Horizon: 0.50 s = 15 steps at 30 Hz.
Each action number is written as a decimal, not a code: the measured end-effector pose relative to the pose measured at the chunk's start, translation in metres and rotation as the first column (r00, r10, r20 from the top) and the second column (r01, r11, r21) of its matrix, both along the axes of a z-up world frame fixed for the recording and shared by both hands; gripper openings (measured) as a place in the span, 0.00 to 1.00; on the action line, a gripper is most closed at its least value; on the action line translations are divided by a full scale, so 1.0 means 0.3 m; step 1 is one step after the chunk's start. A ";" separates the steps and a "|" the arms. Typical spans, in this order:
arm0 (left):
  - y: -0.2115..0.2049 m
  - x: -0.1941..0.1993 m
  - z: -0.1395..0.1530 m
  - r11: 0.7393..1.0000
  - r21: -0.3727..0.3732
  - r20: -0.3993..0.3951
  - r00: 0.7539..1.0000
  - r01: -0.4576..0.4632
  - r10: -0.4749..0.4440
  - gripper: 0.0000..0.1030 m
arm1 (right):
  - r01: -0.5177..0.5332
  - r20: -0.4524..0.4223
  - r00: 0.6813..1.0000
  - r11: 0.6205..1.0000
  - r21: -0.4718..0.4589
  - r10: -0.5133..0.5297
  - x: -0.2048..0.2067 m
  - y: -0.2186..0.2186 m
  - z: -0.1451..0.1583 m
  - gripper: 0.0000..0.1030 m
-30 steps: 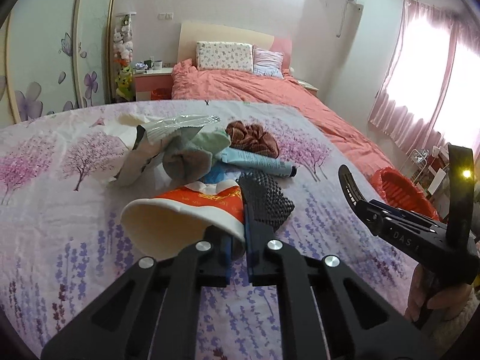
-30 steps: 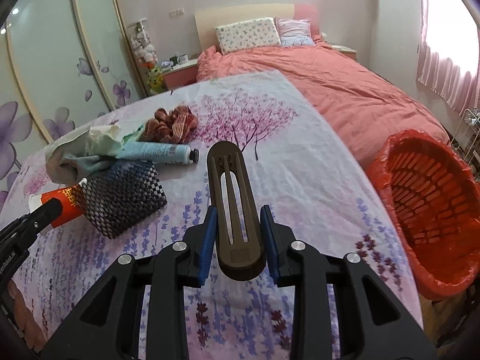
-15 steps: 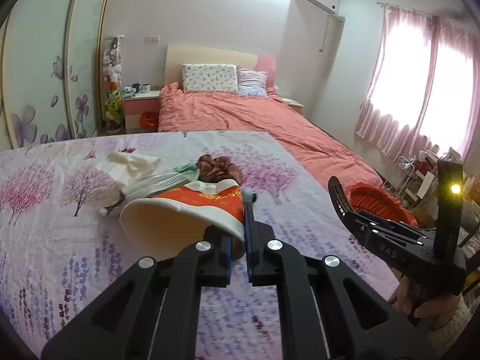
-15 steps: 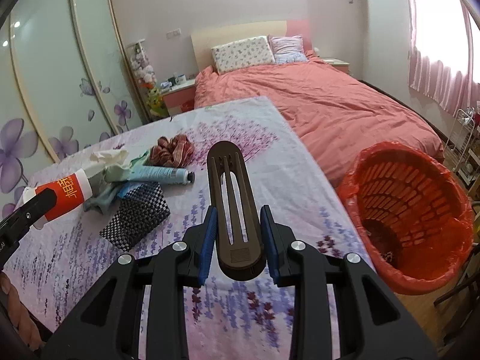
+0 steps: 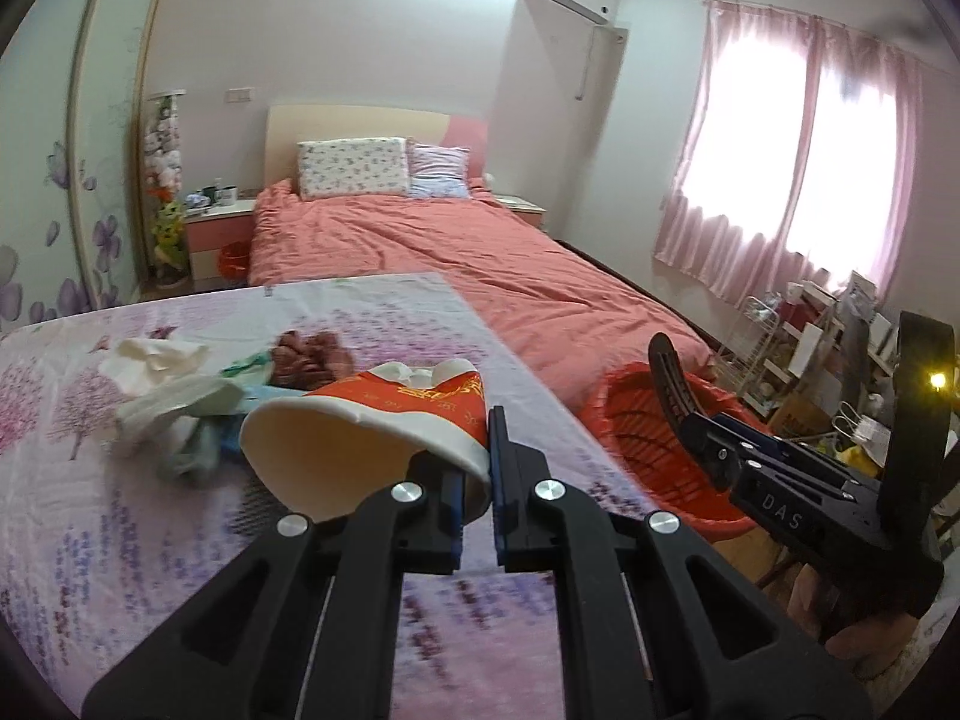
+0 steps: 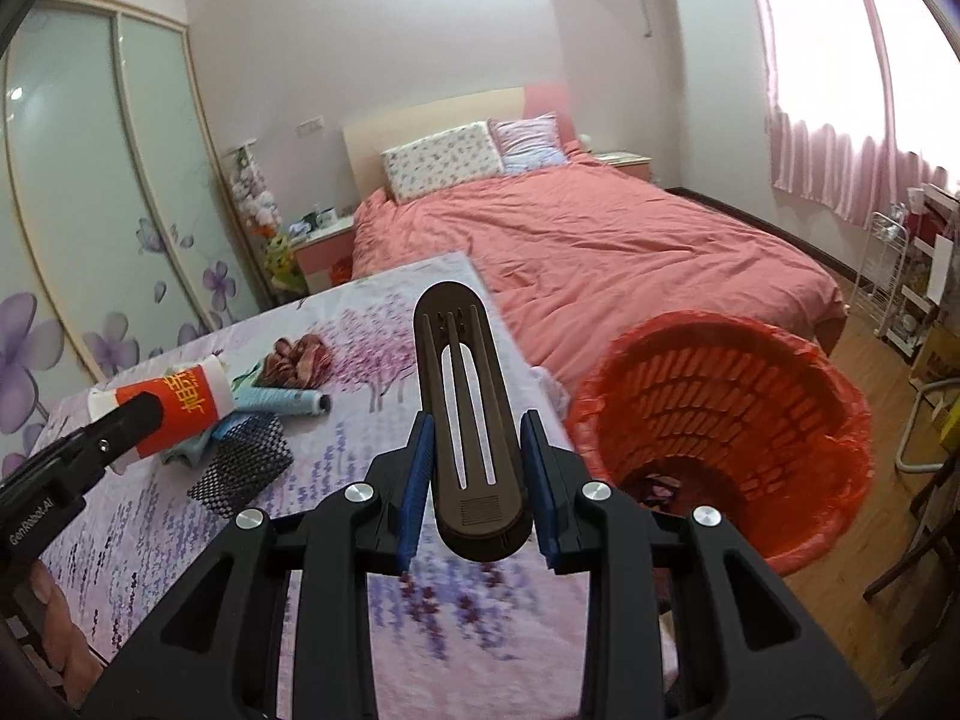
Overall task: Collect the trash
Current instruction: 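Drop the paper cup with left tool while right tool drops comb into basket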
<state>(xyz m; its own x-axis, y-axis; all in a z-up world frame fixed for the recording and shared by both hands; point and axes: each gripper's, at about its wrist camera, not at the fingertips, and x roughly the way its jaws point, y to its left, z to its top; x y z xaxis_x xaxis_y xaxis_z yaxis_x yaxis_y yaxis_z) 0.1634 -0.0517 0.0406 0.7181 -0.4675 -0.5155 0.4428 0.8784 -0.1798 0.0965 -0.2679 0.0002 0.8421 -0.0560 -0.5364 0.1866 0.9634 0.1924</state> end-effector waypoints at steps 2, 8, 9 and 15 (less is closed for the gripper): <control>-0.054 -0.007 0.002 1.000 -0.004 0.001 1.000 0.028 -0.028 0.08 | 0.020 0.005 1.000 1.000 0.000 -0.020 -0.014 -0.032 0.000 0.29; -0.201 -0.011 -0.006 0.994 -0.012 0.002 0.995 0.104 -0.104 0.08 | 0.085 0.018 0.996 0.996 0.004 -0.085 -0.051 -0.140 -0.006 0.29; -0.230 -0.010 -0.010 0.993 -0.014 -0.001 0.993 0.119 -0.120 0.08 | 0.097 0.020 0.995 0.995 0.008 -0.097 -0.056 -0.160 -0.008 0.29; -0.364 0.000 -0.044 0.982 -0.016 -0.017 0.982 0.186 -0.186 0.08 | 0.166 0.025 0.986 0.985 0.041 -0.167 -0.084 -0.277 -0.026 0.29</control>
<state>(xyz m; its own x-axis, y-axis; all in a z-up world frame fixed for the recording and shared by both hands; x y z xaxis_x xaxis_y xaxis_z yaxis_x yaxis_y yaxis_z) 0.1633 -0.1607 0.0274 0.6088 -0.5993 -0.5198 0.5947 0.7784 -0.2011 0.0714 -0.3511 -0.0078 0.8374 -0.1759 -0.5175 0.3376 0.9111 0.2366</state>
